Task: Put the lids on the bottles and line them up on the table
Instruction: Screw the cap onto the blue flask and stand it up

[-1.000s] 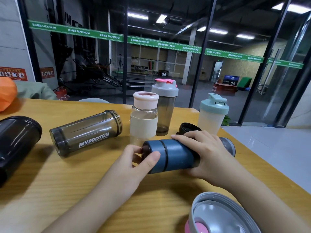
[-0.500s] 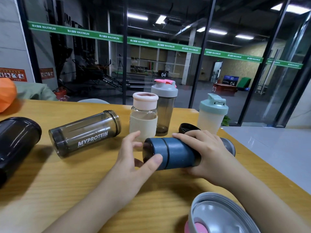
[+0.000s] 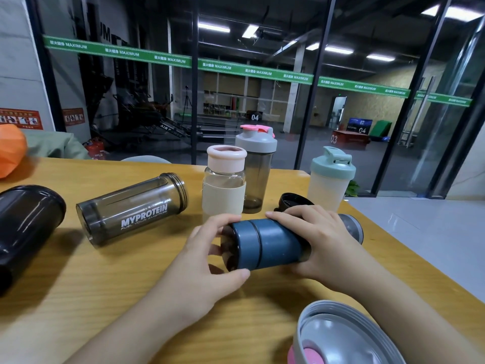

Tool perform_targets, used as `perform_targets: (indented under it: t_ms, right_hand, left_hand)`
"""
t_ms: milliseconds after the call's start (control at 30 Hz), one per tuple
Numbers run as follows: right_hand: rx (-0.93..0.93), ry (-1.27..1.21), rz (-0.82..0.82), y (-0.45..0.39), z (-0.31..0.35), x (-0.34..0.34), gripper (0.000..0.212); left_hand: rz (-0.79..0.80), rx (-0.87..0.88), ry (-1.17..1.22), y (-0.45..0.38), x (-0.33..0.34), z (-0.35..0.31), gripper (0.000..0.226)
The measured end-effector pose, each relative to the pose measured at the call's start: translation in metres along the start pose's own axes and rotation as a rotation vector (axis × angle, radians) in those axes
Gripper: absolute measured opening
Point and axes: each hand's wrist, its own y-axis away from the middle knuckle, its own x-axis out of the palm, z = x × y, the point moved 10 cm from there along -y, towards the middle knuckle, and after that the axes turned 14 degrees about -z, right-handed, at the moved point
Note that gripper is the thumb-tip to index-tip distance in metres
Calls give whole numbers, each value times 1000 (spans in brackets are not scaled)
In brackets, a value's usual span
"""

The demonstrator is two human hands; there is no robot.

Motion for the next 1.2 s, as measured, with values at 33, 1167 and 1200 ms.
perform_targets:
  t_ms: [33, 1167, 1200]
  right_hand:
    - [3, -3, -3, 0, 0, 0, 76]
    - [8, -6, -28, 0, -3, -3, 79]
    - [2, -1, -35, -1, -2, -3, 79]
  left_hand:
    - [7, 30, -11, 1, 1, -2, 69]
    - [4, -17, 54, 2, 1, -4, 66]
    - [-12, -76, 72, 1, 1, 2, 68]
